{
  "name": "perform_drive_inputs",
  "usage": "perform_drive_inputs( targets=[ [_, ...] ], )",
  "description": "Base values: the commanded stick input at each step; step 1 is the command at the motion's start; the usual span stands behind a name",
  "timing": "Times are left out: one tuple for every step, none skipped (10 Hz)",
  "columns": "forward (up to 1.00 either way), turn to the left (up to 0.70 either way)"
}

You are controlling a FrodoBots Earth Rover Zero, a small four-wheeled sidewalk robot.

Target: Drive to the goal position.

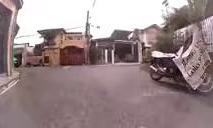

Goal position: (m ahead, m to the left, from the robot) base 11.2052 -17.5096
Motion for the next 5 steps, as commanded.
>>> perform_drive_inputs(
  targets=[
    [1.0,0.0],
    [1.0,0.0],
    [1.0,0.0],
    [1.0,0.0],
    [1.0,0.0]
  ],
)
